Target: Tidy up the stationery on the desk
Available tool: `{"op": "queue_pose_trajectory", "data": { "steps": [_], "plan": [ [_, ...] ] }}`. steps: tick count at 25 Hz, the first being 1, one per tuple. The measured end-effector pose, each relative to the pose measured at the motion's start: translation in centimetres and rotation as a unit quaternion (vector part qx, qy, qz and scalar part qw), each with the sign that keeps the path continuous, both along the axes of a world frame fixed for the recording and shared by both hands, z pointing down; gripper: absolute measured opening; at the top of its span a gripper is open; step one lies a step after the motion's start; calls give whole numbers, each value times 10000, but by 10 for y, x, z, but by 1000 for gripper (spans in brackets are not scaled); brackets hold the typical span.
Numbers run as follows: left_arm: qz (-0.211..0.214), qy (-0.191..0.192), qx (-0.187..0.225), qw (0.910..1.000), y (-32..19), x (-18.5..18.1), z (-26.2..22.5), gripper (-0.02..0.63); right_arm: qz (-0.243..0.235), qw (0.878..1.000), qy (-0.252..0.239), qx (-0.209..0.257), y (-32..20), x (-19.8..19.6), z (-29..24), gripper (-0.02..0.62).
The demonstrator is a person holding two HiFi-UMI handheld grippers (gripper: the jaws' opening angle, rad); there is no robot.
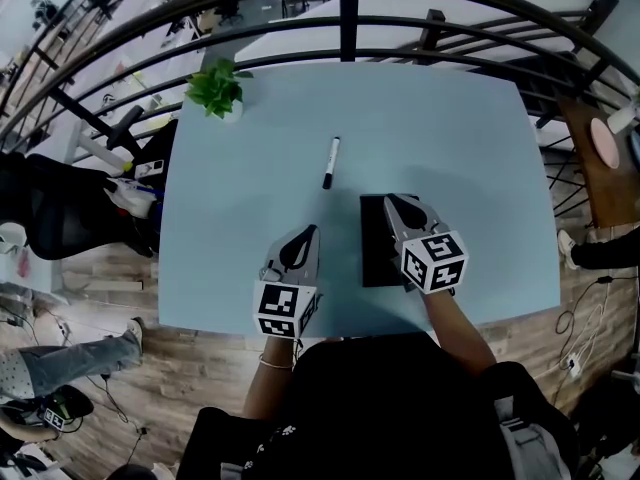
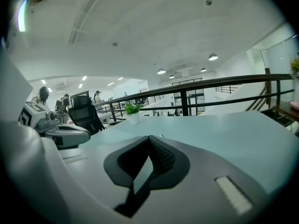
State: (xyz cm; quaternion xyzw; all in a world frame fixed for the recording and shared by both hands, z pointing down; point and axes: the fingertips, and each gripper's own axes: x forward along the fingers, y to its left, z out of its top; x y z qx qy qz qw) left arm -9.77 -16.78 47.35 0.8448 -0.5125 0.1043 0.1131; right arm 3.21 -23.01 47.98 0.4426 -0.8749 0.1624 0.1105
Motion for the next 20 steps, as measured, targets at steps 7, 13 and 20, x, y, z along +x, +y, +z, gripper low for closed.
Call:
{"op": "queue_pose_trajectory", "data": {
  "steps": [7,13,20],
  "plan": [
    [20,42,97,9999,-12,-33,-5,-6,82,10000,30,-18,-31,-40,-1,7],
    [122,113,17,9999,-28,-57,0,-6,272,9994,-69,-215,-62,-68,6,17],
    [316,308,-67,9990,-48,-73,4,-6,405,9982,75,-440,-100,-94,23,31]
  ]
}}
